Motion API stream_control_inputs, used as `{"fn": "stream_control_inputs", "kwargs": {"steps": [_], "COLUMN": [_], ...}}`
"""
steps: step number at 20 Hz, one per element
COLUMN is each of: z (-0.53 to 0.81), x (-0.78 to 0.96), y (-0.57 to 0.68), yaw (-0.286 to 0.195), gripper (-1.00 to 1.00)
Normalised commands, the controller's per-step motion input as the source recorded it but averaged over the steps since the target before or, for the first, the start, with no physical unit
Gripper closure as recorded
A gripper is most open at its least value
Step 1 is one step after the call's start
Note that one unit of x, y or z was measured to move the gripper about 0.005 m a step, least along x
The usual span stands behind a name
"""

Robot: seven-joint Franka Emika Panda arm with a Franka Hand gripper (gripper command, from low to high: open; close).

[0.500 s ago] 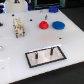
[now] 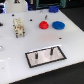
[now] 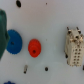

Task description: Insert the blue gear onto the right peg, followed by the red gear

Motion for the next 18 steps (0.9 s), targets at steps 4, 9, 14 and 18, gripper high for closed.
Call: {"fn": "stream_control_inputs", "kwargs": {"steps": [4,9,14,18], "z": [-0.12,-0.24,-0.36,-0.46], "x": [-0.54,-0.52,-0.5,-0.48], "y": [0.53,0.54,0.5,0.42], "yaw": [0.0,0.0,0.0,0.0], "gripper": [-1.0,-1.0,-1.0,-1.0]}}
